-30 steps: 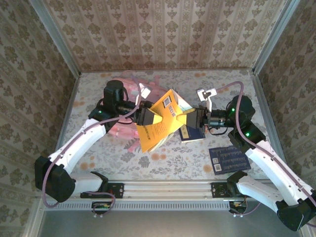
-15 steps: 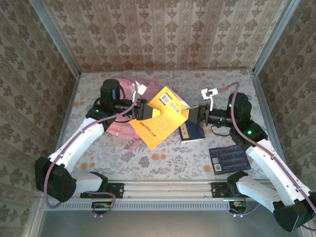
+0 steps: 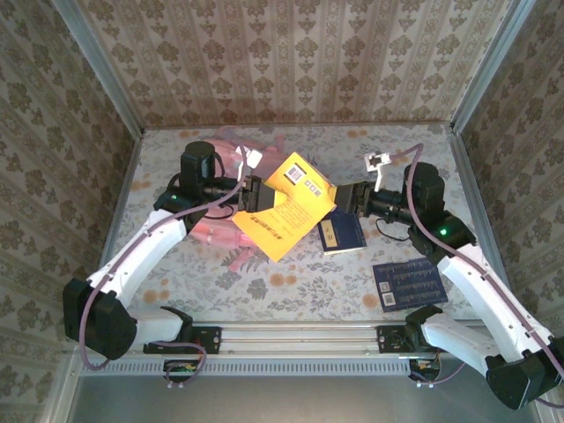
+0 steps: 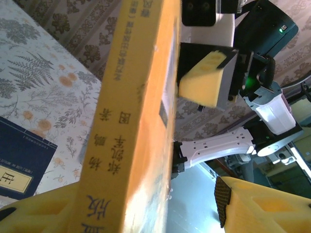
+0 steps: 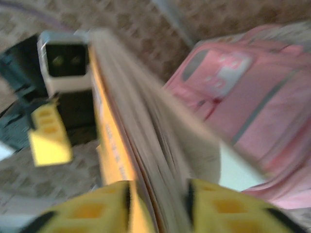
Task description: Pack the student bag
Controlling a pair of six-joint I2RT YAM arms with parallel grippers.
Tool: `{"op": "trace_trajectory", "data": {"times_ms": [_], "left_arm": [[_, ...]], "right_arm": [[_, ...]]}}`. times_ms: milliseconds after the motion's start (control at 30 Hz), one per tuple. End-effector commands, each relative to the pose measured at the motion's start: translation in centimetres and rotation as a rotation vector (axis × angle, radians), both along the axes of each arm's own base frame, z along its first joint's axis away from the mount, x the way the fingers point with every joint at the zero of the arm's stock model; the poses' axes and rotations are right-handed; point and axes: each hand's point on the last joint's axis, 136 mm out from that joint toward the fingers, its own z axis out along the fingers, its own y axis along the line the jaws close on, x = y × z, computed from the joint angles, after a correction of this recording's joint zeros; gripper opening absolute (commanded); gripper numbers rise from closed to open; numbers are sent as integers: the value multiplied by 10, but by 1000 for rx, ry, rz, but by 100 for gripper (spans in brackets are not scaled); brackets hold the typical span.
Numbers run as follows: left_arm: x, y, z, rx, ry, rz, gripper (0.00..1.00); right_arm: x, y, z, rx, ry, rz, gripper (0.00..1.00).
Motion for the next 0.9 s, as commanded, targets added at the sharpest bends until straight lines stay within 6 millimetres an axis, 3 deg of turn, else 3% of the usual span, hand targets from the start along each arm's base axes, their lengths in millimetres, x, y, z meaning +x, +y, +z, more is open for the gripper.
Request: {"op": "trace_trajectory", "data": {"times_ms": [0,100,300,500,667,700,767,833,867], "left_arm": [[-4,5,33,-52,-90,15,0],[-3,5,38,-64,-91,32,0],[1,5,48,-90,-86,61,0],[0,3,58,-115,-88,80,0],[-4,-6,61,-126,-87,71,0],[-4,-7,61,-124,-84,71,0],[-2,-8,62,-117,-85,83,0],[1,-7,58,-93,-89,106,0],[2,-6,56,-80,-88,120,5]], "right_arm": [[18,-29,-4,-20,22,-214,74],[23,-36,-20,-12,86,-272,98],[19,0,-35,98,138,-158,100],[15,41,-18,279,70,11,100],[14,68,9,351,0,90,99],[14,71,14,367,-15,97,97],[16,70,21,391,-35,85,83],[17,65,21,393,-41,54,49],[18,63,19,382,-36,36,28]]}}
